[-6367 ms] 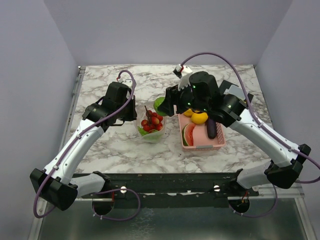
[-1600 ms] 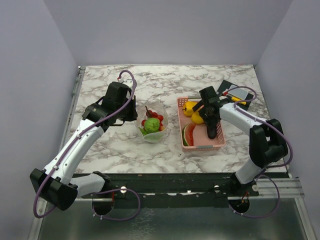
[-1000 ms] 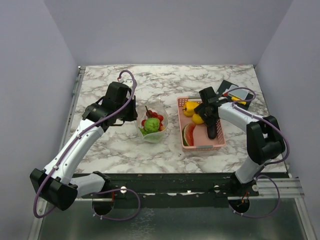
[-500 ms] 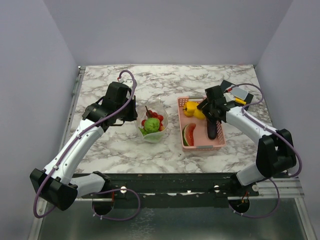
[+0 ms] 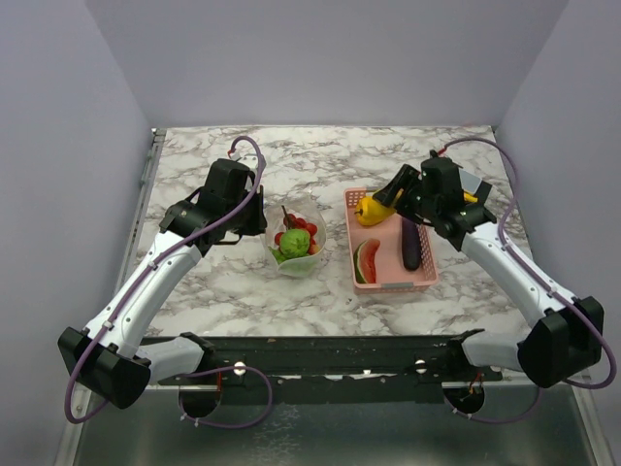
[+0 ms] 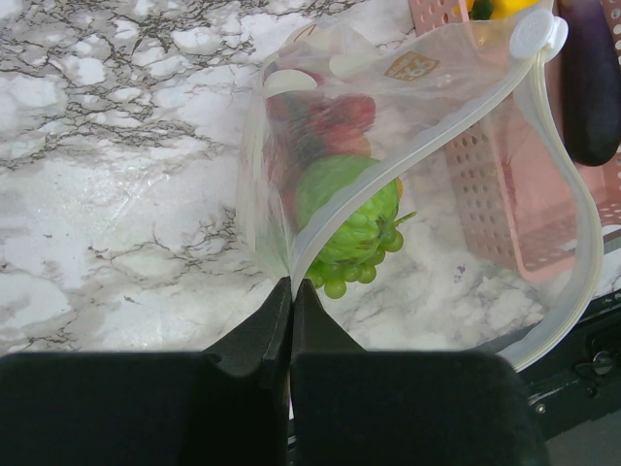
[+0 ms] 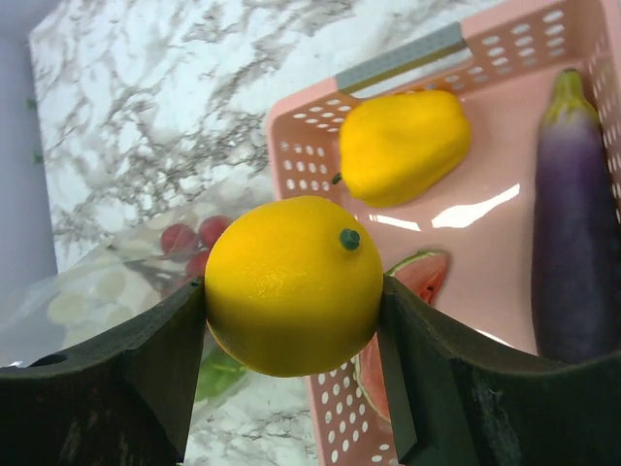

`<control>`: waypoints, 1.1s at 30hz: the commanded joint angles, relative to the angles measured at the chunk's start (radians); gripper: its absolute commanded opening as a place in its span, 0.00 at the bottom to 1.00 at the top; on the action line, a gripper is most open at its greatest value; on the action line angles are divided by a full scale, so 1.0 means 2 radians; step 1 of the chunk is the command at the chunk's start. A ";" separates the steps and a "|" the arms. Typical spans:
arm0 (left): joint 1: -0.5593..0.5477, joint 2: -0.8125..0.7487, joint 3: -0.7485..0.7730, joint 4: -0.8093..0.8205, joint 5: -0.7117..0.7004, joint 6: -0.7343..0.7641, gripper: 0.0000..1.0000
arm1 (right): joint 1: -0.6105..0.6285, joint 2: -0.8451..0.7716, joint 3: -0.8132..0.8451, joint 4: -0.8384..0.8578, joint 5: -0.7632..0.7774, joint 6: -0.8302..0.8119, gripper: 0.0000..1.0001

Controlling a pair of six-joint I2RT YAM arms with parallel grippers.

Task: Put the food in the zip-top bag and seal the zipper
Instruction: Pick up the fake fruit from the bin, then place the fake fruit in the zipper food storage bag.

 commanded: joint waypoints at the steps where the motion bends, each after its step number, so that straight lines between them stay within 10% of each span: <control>1: 0.002 -0.002 0.005 -0.004 0.005 0.004 0.00 | 0.020 -0.035 0.033 0.014 -0.057 -0.074 0.19; 33: 0.002 -0.007 0.004 -0.005 0.011 0.006 0.00 | 0.276 0.085 0.231 -0.057 -0.033 -0.292 0.19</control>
